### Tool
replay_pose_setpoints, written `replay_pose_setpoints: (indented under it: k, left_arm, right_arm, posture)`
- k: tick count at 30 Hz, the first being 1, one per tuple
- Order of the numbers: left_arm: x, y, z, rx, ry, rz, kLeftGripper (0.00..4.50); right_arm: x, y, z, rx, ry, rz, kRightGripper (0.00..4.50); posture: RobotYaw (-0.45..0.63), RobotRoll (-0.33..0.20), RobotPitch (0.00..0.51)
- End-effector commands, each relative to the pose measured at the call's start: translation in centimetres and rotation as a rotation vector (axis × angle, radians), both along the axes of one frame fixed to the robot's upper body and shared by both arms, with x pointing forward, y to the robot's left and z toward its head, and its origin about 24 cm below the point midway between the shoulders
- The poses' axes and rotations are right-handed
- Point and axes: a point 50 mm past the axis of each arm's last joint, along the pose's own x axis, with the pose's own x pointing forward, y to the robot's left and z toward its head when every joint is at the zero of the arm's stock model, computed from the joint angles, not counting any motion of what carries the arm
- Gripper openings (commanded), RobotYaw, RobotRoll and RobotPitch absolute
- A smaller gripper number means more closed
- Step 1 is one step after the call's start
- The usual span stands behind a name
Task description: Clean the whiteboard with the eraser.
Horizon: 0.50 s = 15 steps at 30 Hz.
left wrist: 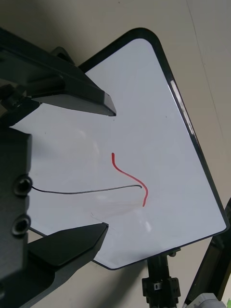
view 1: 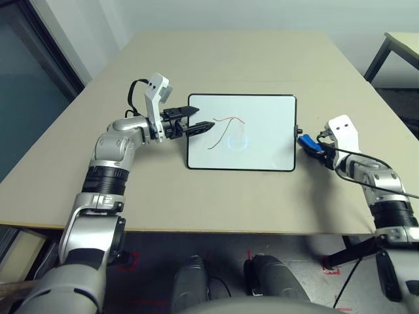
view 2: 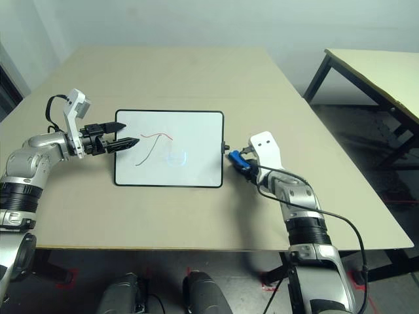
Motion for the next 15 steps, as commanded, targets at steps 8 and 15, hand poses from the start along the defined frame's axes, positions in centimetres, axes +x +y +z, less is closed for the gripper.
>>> replay_pose_setpoints:
  k: [8,15]
  left_arm:
    - [0.2,0.2,-0.3,0.03,0.012,-0.009,4.5]
    - [0.3,0.1,-0.2,0.04,0.026,-0.021,4.5]
  right_arm:
    - [2.3,3.0,10.8,-0.029,-0.351,0.074,0.61]
    - [0.4,10.8,10.2,-0.073,-0.21,0.469,0.6]
  posture:
    - [-0.15,0.0,0.033]
    - [-0.16,0.0,0.038]
